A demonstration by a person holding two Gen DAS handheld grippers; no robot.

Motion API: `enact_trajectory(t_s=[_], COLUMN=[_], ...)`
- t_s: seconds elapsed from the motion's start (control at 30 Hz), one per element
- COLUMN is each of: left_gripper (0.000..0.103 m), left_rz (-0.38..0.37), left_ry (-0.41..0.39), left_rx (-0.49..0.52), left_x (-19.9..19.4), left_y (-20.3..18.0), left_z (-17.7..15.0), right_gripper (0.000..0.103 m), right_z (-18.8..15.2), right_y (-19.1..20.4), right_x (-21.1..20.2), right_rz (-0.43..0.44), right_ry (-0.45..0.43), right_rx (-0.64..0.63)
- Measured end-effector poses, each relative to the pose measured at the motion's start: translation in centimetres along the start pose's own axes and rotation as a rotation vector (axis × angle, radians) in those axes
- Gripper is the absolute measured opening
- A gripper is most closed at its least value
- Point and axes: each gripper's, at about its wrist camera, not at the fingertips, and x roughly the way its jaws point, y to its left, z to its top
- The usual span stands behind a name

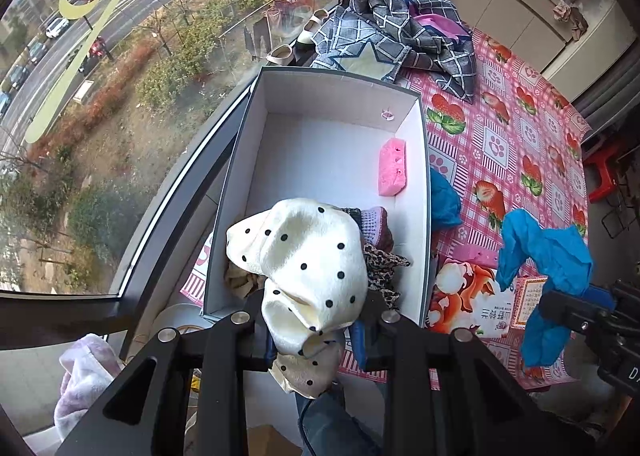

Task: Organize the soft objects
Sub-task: 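Hold the scrunchie and blue cloth above the box interior with both tools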

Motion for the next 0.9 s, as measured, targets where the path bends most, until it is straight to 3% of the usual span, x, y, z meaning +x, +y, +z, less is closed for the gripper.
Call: enact_trajectory(t_s=[0.9], left_gripper=[0.030], left_rz=[0.006], left_ry=[0.042], left_rx=[-0.023], left_x=[1.4], left_y=[1.0], left_z=[0.5], right_gripper=[0.027], right_z=[2.3], right_y=[1.5], right_x=[1.4], right_rz=[0.021], right_ry=[0.013], right_rx=[-0.028])
